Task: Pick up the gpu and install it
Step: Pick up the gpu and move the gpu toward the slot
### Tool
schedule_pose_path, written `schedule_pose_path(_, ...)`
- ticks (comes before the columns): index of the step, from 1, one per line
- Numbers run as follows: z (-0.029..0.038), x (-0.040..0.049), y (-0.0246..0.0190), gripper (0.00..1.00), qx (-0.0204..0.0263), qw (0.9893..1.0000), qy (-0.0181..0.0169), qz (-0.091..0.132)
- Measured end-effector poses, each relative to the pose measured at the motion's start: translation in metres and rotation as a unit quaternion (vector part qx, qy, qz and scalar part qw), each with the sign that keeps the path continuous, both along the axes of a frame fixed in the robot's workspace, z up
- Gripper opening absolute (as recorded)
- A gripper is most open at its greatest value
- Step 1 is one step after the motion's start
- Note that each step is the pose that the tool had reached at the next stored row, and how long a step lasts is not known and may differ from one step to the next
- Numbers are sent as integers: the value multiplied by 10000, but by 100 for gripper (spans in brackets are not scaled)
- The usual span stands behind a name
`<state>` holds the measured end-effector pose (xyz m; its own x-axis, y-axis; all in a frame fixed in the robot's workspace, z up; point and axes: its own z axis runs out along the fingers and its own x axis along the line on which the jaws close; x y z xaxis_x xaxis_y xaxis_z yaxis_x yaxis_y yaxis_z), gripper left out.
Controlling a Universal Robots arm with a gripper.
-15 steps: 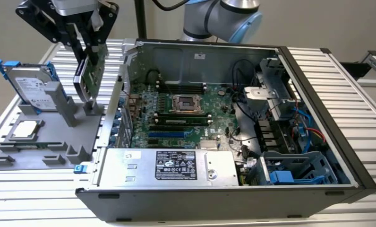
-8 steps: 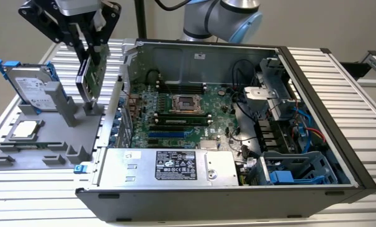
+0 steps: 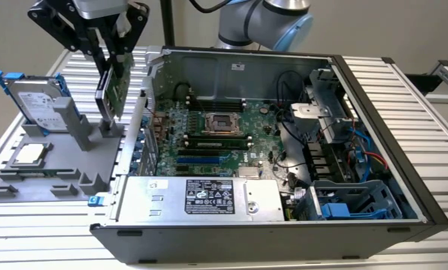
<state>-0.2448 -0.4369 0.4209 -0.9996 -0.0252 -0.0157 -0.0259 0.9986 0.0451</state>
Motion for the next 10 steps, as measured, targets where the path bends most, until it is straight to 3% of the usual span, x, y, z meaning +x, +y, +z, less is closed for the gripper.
schedule_pose_path(10, 0, 89, 0, 0, 0, 10000, 0, 11)
